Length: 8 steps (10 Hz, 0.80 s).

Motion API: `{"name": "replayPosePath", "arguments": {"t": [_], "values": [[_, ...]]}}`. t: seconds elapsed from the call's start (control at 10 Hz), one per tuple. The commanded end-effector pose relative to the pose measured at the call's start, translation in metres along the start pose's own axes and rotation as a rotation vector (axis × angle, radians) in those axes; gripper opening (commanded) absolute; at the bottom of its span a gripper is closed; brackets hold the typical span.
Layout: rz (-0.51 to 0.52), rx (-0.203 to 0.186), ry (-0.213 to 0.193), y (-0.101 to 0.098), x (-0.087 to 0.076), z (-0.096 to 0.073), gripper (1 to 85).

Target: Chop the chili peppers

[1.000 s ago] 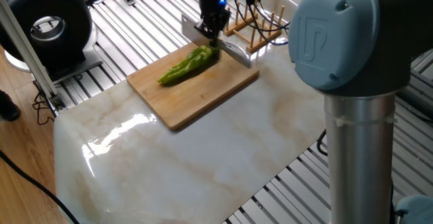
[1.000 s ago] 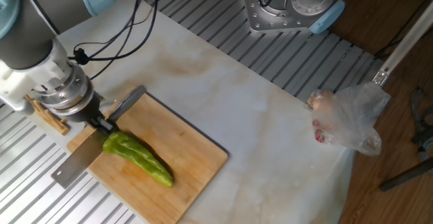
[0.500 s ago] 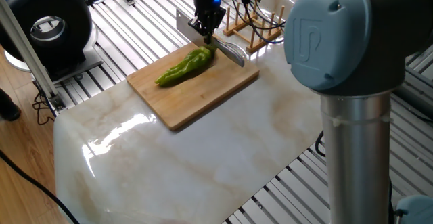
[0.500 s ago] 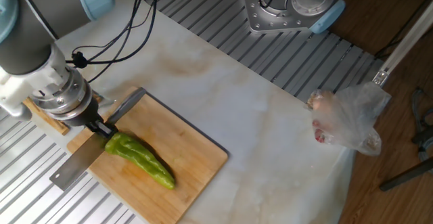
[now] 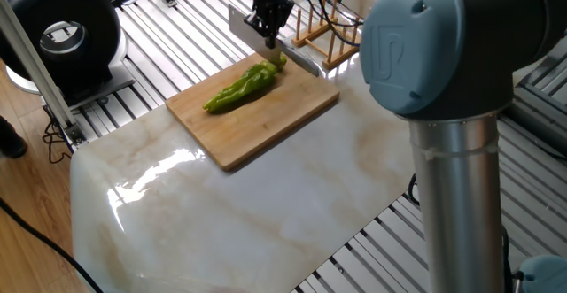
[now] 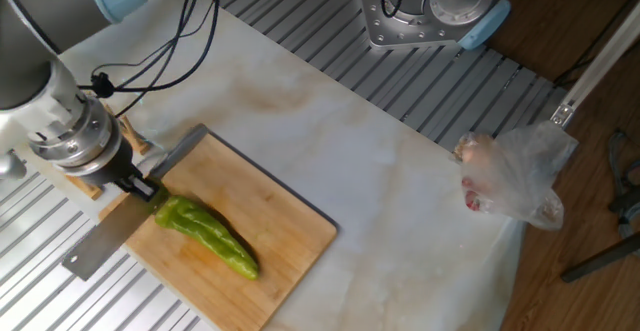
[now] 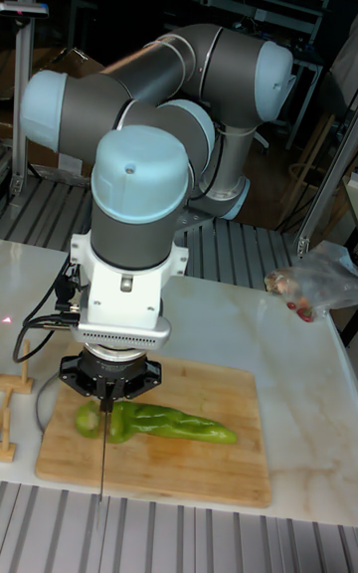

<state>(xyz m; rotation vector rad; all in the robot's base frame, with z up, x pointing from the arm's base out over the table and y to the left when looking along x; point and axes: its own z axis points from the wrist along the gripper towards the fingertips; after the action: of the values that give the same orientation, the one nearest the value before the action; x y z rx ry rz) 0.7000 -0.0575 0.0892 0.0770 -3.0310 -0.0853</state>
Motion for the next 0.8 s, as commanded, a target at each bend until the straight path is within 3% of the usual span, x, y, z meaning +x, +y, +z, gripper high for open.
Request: {"name": "replayPosePath", "arguments": {"t": [0.0, 0.3, 0.5, 0.7], "values": [[0.01, -0.012, 0.002, 0.008, 0.002, -0.014, 1.3], [0.009, -0.016, -0.002, 0.019, 0.007, -0.03, 1.3], [0.012, -0.039, -0.009, 0.029, 0.01, -0.036, 1.3], [0.017, -0.034, -0.017, 0.032, 0.012, -0.038, 1.3]]}}
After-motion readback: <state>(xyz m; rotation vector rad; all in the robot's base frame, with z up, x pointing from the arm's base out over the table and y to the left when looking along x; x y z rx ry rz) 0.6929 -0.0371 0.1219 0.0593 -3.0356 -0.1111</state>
